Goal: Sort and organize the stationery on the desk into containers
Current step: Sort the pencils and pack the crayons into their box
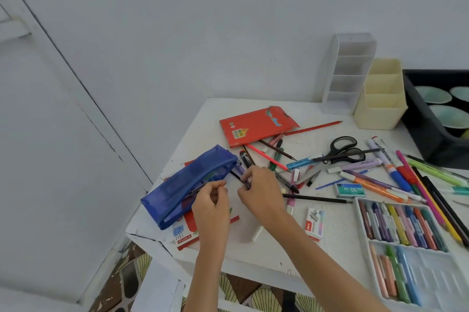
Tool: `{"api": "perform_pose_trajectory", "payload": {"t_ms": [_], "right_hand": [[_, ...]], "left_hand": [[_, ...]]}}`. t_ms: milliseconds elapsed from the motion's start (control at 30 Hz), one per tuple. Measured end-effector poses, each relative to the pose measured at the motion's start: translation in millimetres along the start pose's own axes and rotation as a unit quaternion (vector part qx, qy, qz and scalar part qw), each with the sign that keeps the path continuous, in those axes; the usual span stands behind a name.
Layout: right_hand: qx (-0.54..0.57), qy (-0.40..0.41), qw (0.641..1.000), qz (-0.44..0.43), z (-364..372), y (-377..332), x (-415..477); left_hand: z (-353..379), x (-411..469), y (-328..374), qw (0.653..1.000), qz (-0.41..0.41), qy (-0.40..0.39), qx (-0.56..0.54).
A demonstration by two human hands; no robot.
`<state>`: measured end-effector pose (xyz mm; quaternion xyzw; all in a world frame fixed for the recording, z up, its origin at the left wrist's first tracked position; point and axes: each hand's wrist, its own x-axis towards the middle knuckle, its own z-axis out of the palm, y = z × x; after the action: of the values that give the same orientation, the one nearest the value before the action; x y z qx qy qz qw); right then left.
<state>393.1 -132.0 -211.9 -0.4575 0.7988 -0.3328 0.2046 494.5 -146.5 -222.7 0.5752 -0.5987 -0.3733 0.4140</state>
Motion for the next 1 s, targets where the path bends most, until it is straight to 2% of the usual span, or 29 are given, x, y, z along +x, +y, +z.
{"api": "perform_pose_trajectory", "payload": {"t_ms": [100,233,433,533,767,900,1000], "right_hand": [[0.051,0.031,0.998,0.025,-24.1,13.8,-2.3],[0.107,0.091,0.987,0.075,-57.3,39.3,-4.1],[0.133,0.148,0.973,0.114,-92.8,71.7,-8.6],[0.136,0.157,0.971,0.122,-103.2,83.1,-11.9],[0.157,0.17,0.964,0.131,-109.7,97.8,-15.1],[0.163,0.164,0.963,0.135,-107.1,99.9,-17.4],[0.169,0.167,0.962,0.137,-107.6,102.4,-19.6]], "left_hand": [[13.2,0.1,10.4,1.0,0.01,-0.025,-0.003],[42.2,1.9,26.3,0.995,0.066,-0.075,0.012],[93.2,17.2,48.3,0.972,0.162,-0.129,0.113],[113.7,29.3,47.2,0.951,0.194,-0.135,0.2],[133.9,34.5,50.5,0.9,0.201,-0.118,0.368],[139.7,36.6,54.6,0.904,0.156,-0.1,0.386],[145.2,40.4,58.1,0.893,0.141,-0.102,0.414]]}}
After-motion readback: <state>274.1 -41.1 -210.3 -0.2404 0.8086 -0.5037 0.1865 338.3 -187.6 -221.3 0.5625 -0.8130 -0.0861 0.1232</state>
